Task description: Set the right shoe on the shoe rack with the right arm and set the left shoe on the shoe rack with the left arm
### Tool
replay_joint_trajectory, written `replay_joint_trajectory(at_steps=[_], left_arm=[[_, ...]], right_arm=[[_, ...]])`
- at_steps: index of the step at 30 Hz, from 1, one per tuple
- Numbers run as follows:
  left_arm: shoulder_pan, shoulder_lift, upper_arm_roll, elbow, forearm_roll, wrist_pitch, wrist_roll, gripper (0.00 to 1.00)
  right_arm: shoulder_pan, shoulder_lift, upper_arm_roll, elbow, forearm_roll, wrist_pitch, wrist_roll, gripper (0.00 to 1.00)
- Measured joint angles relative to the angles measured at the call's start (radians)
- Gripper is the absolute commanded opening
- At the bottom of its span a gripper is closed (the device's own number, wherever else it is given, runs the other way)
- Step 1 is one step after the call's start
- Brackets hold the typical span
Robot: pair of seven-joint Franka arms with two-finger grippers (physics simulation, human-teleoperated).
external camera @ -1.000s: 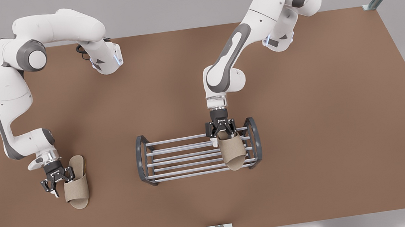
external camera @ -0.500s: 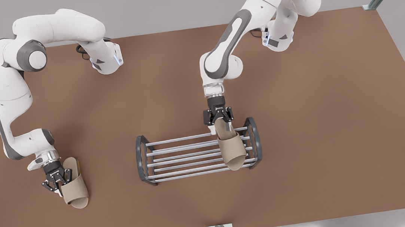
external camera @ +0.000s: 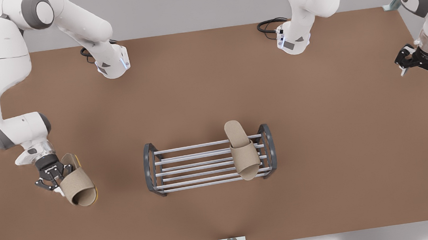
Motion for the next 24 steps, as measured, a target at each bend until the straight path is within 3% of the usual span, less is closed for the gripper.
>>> replay_joint_trajectory(at_steps=[1, 5, 7, 13, 20, 22, 24], left_arm=[[0.039, 0.017, -0.085, 0.0, -0.038, -0.028, 0.097, 1.0], [0.488, -0.05, -0.634, -0.007, -0.074, -0.103, 0.434, 1.0], [0.585, -0.043, -0.748, 0.0, -0.057, -0.131, 0.586, 1.0], [0.731, -0.112, -0.905, -0.05, -0.039, -0.183, 1.001, 1.0], [0.722, -0.108, -0.923, -0.066, -0.033, -0.206, 1.355, 1.0], [0.723, -0.105, -0.923, -0.067, -0.032, -0.21, 1.433, 1.0], [0.727, -0.104, -0.923, -0.067, -0.032, -0.214, 1.502, 1.0]], right_arm=[[0.056, -0.057, 0.006, -0.009, 0.003, 0.05, 0.0, 0.22], [0.301, -0.184, 0.011, 0.014, 0.072, 0.285, 0.017, 0.22], [0.421, -0.222, 0.012, 0.033, 0.123, 0.411, 0.036, 0.22], [0.695, -0.211, 0.025, 0.157, 0.299, 0.776, 0.12, 0.22], [0.817, -0.066, 0.017, 0.318, 0.391, 1.036, 0.246, 0.22], [0.915, 0.018, -0.067, 0.399, 0.398, 1.076, 0.276, 0.22], [1.114, 0.116, -0.266, 0.488, 0.402, 1.105, 0.304, 0.22]])
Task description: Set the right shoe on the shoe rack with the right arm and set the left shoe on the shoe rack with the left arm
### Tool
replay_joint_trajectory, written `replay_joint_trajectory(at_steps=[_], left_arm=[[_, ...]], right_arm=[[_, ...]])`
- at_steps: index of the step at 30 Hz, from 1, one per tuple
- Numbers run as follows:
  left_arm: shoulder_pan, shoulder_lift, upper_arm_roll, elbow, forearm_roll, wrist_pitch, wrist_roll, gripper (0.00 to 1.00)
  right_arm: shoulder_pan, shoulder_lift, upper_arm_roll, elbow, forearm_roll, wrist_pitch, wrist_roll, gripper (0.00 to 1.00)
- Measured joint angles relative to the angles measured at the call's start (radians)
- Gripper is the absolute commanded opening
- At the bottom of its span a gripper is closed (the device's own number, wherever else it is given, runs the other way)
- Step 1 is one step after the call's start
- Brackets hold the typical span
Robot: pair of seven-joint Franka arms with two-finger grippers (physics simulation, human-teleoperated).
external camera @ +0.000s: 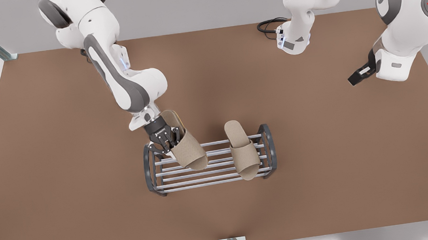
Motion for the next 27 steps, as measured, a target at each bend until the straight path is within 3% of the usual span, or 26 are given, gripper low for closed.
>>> replay_joint_trajectory(at_steps=[3, 16, 17, 18, 19, 27], left_arm=[[0.004, 0.004, 0.0, 0.0, 0.001, -0.003, 0.09, 1.0], [0.016, 0.017, 0.005, 0.0, 0.001, -0.011, 0.345, 1.0], [0.02, 0.019, 0.007, 0.0, 0.001, -0.011, 0.358, 1.0], [0.023, 0.02, 0.007, 0.0, 0.001, -0.011, 0.37, 1.0], [0.026, 0.021, 0.007, 0.0, 0.001, -0.011, 0.382, 1.0], [0.028, 0.026, 0.012, 0.0, 0.001, -0.024, 0.454, 1.0]], right_arm=[[0.083, 0.081, -0.086, 0.057, 0.003, 0.03, 0.036, 0.22], [0.126, 0.254, -0.172, 0.229, 0.005, 0.07, 0.145, 0.25], [0.129, 0.264, -0.18, 0.241, 0.005, 0.071, 0.151, 0.32], [0.133, 0.272, -0.184, 0.25, 0.004, 0.071, 0.157, 0.6], [0.136, 0.279, -0.186, 0.257, 0.003, 0.073, 0.163, 0.98], [0.15, 0.319, -0.203, 0.277, -0.001, 0.076, 0.205, 1.0]])
